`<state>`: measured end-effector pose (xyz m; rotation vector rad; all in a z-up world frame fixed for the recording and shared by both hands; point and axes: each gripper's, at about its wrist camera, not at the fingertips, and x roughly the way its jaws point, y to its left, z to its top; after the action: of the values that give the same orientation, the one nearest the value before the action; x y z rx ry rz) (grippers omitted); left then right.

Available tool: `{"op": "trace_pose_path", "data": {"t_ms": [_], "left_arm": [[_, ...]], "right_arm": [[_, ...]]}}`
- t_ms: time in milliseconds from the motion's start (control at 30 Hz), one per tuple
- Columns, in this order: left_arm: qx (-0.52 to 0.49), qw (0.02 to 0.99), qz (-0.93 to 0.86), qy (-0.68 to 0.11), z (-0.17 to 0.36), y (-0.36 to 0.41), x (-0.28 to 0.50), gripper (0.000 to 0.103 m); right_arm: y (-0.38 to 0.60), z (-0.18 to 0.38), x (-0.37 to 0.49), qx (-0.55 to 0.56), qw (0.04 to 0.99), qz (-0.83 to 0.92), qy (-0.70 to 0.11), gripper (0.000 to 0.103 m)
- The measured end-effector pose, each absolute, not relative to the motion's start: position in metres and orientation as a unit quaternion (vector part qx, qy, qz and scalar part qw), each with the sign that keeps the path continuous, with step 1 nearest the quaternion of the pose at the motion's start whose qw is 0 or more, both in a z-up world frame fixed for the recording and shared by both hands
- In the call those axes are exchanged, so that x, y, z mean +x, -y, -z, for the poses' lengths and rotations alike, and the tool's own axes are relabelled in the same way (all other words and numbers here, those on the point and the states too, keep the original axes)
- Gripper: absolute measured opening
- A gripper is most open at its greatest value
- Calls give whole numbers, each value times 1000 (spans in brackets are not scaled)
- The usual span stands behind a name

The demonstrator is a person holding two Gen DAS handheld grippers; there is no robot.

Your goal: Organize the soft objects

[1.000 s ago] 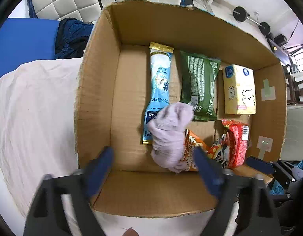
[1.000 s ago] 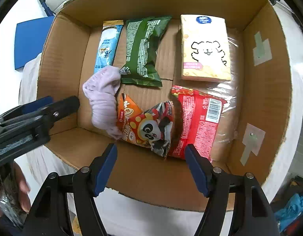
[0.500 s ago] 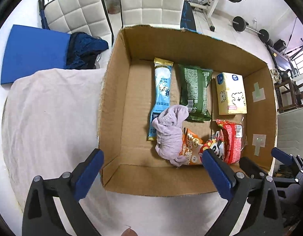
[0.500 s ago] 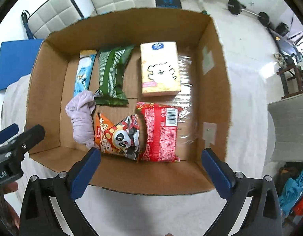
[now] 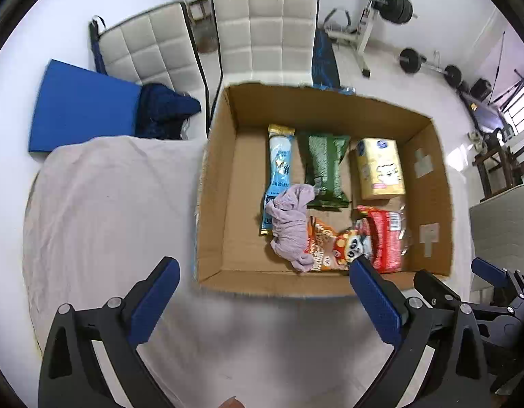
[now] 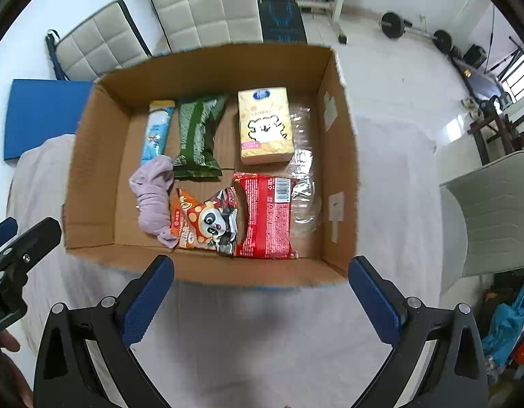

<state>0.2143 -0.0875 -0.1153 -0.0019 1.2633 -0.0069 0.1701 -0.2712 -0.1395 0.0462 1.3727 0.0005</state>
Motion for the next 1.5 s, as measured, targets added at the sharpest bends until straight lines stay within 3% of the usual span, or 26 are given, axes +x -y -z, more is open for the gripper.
{"op": "trace_pose_path", "data": {"t_ms": [400,733,1500], "left_arm": [[1,863,10,-505,0,91,110,102],[-4,873,18,-487,-51,97,54,102],[-27,893,13,-449,-94,91,0,103]], "right_arm": [[288,23,70,35,830,-16,-556,103],[299,-70,-3,38,863,-22,-503,103],[308,-130,-86,33,870,0,-492,103]]}}
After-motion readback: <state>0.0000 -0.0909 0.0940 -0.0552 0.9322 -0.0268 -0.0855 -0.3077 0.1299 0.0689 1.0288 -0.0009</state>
